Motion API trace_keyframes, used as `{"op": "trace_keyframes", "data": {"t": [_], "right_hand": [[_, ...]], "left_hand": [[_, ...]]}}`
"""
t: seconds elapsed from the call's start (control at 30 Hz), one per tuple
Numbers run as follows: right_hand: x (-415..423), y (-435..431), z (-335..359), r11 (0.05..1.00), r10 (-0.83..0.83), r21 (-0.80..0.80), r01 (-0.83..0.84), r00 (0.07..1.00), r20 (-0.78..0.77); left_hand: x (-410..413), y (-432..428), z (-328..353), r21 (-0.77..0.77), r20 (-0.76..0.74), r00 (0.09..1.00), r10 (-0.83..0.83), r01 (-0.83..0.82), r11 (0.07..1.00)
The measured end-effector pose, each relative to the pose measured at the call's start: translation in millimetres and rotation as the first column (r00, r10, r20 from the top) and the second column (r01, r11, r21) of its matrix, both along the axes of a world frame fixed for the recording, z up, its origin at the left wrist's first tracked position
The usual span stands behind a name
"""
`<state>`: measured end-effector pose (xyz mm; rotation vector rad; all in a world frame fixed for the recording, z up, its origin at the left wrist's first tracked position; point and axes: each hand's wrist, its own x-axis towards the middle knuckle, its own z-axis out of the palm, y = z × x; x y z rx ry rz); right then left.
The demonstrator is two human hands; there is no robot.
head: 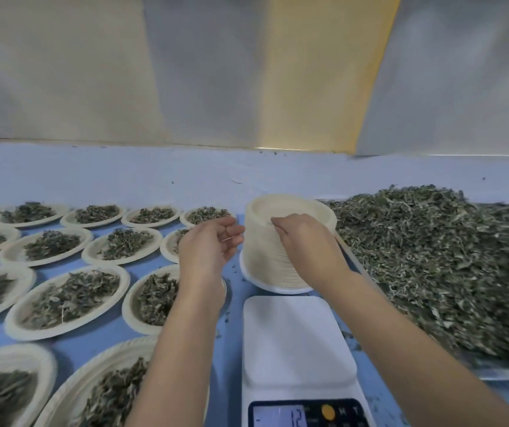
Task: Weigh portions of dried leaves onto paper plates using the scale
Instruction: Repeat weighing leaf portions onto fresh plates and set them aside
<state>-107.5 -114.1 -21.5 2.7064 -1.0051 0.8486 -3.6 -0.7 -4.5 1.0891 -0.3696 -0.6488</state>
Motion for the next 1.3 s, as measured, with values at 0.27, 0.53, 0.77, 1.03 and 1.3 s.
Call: {"op": "trace_keyframes", "data": {"t": [0.27, 0.53, 0.77, 1.03, 1.3], "right_hand": [[0.1, -1.0, 0.6, 0.999, 0.052, 0.014, -0.052, 0.999, -0.003], [-1.4, 9.6, 2.3, 0.988, 0.138, -0.081, -0.128, 0.983, 0.123], [-5.6, 38.7, -4.5, 0.896, 0.385, -0.322, -0.306, 0.896, 0.22], [-22.5, 58.3, -4.9, 0.945, 0.327, -0.172, -0.279, 0.852, 0.409], [-74.5, 37.9, 14.1, 0.899, -0.275, 0.428, -0.088, 0.646, 0.712]], "left_hand": [[-8.2, -0.8, -4.6, -0.009, 0.046, 0.998, -0.035, 0.036, 0.999], [-15.2, -7.2, -8.3, 0.022, 0.057, 0.995, -0.083, 0.082, 0.996], [-23.3, -8.8, -10.3, 0.001, 0.162, 0.986, -0.043, 0.044, 0.999], [-16.1, 4.3, -5.8, 0.077, 0.307, 0.951, 0.041, -0.068, 0.995], [-27.3, 27.3, 2.9, 0.302, 0.554, 0.797, -0.242, 0.079, 0.95]]}}
